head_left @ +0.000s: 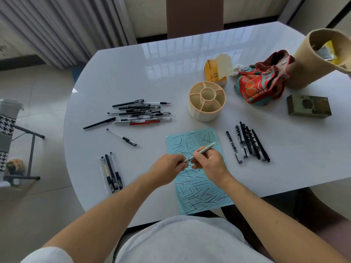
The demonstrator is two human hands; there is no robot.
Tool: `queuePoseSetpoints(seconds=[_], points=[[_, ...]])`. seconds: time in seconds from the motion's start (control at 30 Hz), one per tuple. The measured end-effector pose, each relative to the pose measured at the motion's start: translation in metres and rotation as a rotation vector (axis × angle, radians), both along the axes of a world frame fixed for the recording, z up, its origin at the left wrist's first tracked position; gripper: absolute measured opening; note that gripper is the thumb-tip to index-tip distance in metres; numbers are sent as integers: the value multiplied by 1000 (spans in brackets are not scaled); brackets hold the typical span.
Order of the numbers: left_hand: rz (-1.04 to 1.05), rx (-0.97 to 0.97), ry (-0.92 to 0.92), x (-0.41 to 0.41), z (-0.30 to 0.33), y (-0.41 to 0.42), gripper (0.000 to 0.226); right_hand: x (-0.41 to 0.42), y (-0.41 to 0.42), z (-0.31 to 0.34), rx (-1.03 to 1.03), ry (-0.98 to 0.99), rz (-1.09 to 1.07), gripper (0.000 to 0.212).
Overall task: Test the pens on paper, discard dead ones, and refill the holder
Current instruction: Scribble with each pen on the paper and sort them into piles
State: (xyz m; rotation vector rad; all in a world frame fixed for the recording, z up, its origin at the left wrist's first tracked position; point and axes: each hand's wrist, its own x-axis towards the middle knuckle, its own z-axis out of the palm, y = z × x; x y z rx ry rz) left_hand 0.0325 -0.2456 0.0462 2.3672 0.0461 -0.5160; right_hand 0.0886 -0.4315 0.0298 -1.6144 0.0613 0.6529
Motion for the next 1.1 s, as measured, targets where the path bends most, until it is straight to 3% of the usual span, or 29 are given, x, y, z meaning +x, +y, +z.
queuePoseSetpoints(seconds=[0.4, 0.47, 0.53, 0.63, 0.7, 1.1], points=[[34, -17, -69, 0, -10, -9, 19, 5, -4, -4, -75, 17, 31, 10], [23, 41, -71, 0, -18, -4, 32, 23, -13, -4, -109, 75, -28, 10], [36, 93, -88, -6, -27, 5, 41, 43, -26, -2, -290, 83, -12, 13], [-25, 167, -132, -19, -40, 15, 39, 68, -50, -5, -745, -118, 213, 15], [-63, 205, -128, -26, -46, 18, 40, 77, -62, -9, -938, -216, 321, 17], [-139, 257, -104, -36, -58, 31, 42, 81, -71, -18, -1170, -401, 290, 28]])
